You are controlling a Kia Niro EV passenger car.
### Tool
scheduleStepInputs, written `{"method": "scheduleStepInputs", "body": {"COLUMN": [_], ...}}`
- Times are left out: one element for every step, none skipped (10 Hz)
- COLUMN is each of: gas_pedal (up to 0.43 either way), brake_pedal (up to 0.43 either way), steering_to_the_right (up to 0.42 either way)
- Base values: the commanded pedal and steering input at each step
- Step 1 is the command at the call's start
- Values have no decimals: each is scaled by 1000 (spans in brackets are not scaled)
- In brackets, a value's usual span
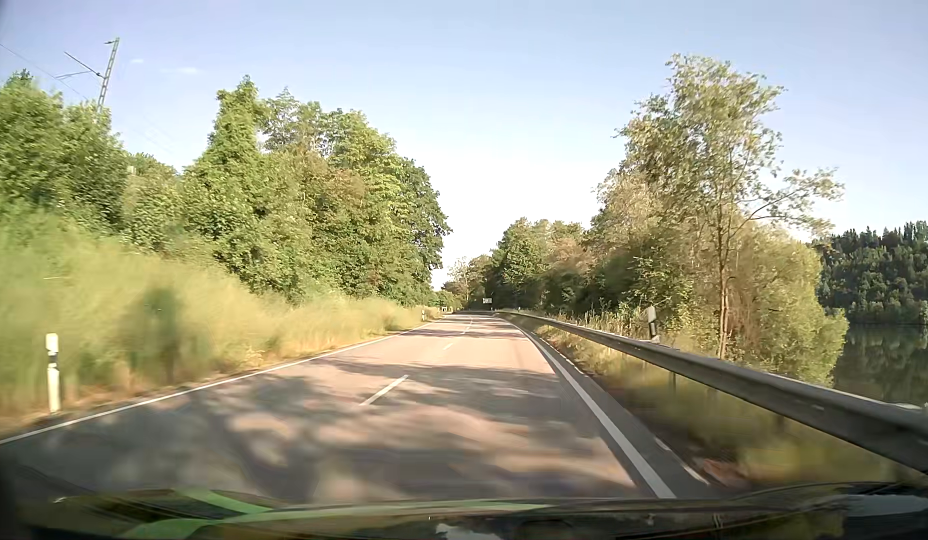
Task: Follow the waypoints while adhering to traffic rules and regulations
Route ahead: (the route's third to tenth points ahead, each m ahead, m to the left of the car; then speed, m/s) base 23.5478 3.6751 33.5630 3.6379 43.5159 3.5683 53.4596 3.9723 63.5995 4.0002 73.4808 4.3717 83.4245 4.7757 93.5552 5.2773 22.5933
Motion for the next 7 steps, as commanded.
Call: {"method": "scheduleStepInputs", "body": {"gas_pedal": [260,260,260,268,268,268,268], "brake_pedal": [0,0,0,0,0,0,0], "steering_to_the_right": [-4,-4,-4,-4,-4,-4,-4]}}
